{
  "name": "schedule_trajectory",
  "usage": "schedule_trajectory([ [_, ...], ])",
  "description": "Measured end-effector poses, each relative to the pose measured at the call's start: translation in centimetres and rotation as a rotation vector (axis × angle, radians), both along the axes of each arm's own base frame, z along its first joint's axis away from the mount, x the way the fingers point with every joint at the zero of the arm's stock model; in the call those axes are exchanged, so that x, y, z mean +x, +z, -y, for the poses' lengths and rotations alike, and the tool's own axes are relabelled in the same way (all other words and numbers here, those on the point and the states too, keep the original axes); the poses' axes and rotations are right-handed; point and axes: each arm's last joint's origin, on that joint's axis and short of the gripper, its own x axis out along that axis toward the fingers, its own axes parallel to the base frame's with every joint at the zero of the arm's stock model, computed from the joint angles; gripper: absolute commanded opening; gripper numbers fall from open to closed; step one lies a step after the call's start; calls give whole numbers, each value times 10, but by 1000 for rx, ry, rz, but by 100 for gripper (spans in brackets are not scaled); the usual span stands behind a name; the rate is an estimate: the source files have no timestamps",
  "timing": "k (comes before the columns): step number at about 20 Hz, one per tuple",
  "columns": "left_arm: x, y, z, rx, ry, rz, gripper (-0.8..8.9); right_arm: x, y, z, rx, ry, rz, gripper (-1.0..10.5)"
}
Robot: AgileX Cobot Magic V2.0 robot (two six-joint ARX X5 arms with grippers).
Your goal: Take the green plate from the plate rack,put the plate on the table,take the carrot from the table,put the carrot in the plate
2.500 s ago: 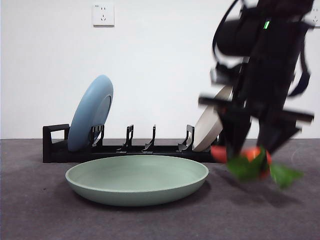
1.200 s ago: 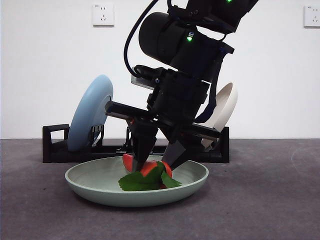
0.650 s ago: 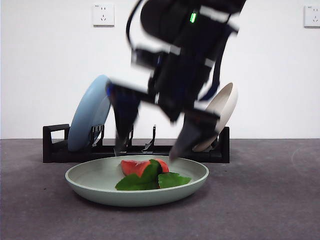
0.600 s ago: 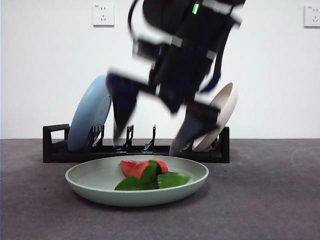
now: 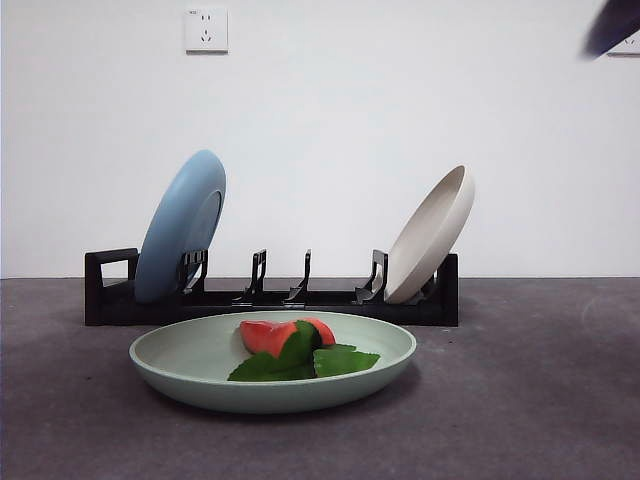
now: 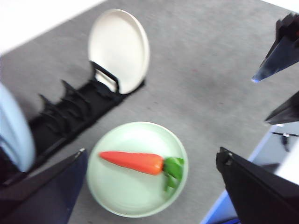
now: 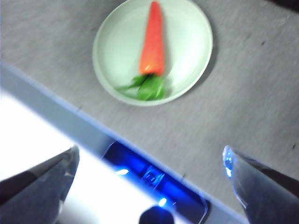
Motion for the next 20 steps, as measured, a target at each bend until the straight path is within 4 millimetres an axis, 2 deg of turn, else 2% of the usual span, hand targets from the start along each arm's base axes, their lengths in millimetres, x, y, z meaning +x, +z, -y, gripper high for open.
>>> schedule_trajectory([
  [4,-2,-3,0,-14,-45,-67,213,-19,7,16,57,56,-42,301],
  [6,-3,-4,-1,-4,-50,-90,41,-24,9,20,75,70,-45,40],
  [7,-4,-5,-1,1,-47,-101,-17,-25,9,22,80,72,-40,-28],
  [20,-5,-8,-3,7,-35,-146,-3,-27,11,24,82,89,-16,1],
])
